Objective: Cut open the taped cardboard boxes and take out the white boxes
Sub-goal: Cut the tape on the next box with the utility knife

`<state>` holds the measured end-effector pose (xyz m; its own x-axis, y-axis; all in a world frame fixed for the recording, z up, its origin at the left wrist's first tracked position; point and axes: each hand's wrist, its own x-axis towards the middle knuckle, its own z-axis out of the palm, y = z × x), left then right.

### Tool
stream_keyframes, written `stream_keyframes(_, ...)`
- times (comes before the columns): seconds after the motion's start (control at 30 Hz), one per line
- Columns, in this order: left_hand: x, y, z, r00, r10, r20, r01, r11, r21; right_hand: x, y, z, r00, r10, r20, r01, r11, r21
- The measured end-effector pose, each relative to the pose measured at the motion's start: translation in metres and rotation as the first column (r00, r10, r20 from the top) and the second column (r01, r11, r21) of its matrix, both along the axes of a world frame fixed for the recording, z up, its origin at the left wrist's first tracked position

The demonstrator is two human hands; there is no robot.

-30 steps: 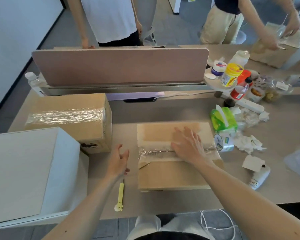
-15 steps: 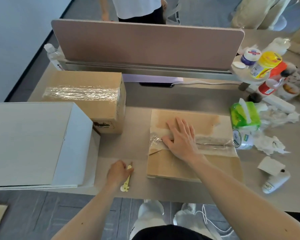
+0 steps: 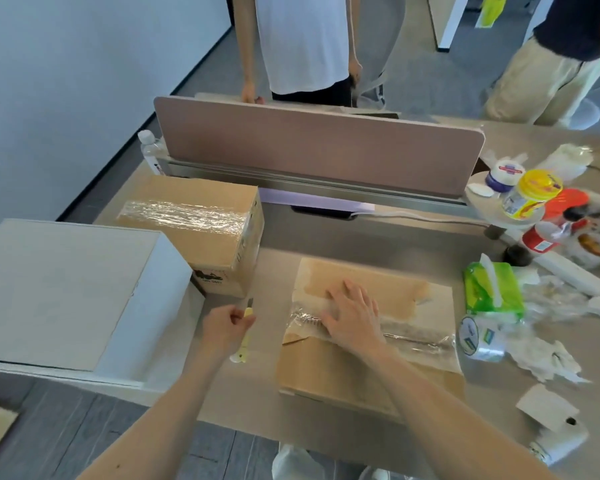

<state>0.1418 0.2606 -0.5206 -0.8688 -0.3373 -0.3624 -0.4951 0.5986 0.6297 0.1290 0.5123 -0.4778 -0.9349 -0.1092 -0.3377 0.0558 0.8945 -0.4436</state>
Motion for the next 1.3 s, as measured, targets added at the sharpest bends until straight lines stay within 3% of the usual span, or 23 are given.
stream_keyframes(0.17, -0.017, 0.038, 0.073, 0.980, 0.051, -0.193, 0.008, 0.957, 0.291, -0.017, -0.014, 0.030, 0.994, -0.067, 0.083, 0.094, 0.915, -0.392)
stream_keyframes(0.23, -0.020, 0.054, 0.090, 0.976, 0.060, -0.209, 0.032, 0.910, 0.413, -0.014, -0.021, 0.045, 0.986, -0.069, 0.151, 0.142, 0.822, -0.552)
stream_keyframes(0.3, -0.022, 0.069, 0.100, 0.974, 0.064, -0.217, 0.051, 0.872, 0.487, -0.010, -0.027, 0.060, 0.944, -0.042, 0.327, 0.272, 0.660, -0.701)
stream_keyframes(0.37, -0.023, 0.081, 0.107, 0.973, 0.071, -0.220, 0.062, 0.837, 0.543, -0.007, -0.027, 0.071, 0.895, 0.023, 0.445, 0.372, 0.513, -0.774)
stream_keyframes(0.47, -0.024, 0.093, 0.113, 0.979, 0.038, -0.199, 0.083, 0.820, 0.567, -0.004, -0.022, 0.078, 0.875, 0.061, 0.481, 0.427, 0.372, -0.824)
stream_keyframes(0.6, -0.020, 0.103, 0.116, 0.976, -0.007, -0.219, 0.132, 0.816, 0.563, -0.003, -0.015, 0.071, 0.878, 0.038, 0.477, 0.443, 0.312, -0.841)
stream_keyframes(0.73, -0.025, 0.099, 0.106, 0.955, -0.105, -0.278, 0.192, 0.931, 0.309, -0.008, -0.005, 0.050, 0.882, -0.085, 0.463, 0.461, 0.353, -0.814)
stream_keyframes(0.83, -0.028, 0.081, 0.089, 0.961, -0.155, -0.229, 0.198, 0.963, 0.182, -0.009, 0.006, 0.032, 0.916, -0.159, 0.368, 0.395, 0.505, -0.767)
stream_keyframes(0.9, -0.029, 0.068, 0.078, 0.951, -0.279, -0.133, 0.294, 0.949, 0.111, -0.009, 0.013, 0.021, 0.944, -0.157, 0.289, 0.323, 0.610, -0.724)
stream_keyframes(1.0, -0.030, 0.058, 0.065, 0.879, -0.477, 0.010, 0.475, 0.878, 0.054, -0.013, 0.022, 0.006, 0.997, -0.059, 0.050, 0.076, 0.877, -0.474)
stream_keyframes(1.03, -0.030, 0.057, 0.061, 0.851, -0.524, 0.039, 0.522, 0.851, 0.054, -0.013, 0.022, 0.004, 1.000, -0.015, -0.013, 0.009, 0.926, -0.377)
stream_keyframes(1.13, -0.033, 0.055, 0.052, 0.775, -0.628, 0.073, 0.627, 0.778, 0.028, -0.015, 0.018, 0.001, 0.991, 0.093, -0.096, -0.114, 0.963, -0.243)
stream_keyframes(1.3, -0.040, 0.052, 0.046, 0.752, -0.651, 0.102, 0.642, 0.759, 0.110, -0.016, 0.012, 0.005, 0.964, 0.226, -0.137, -0.235, 0.970, -0.054)
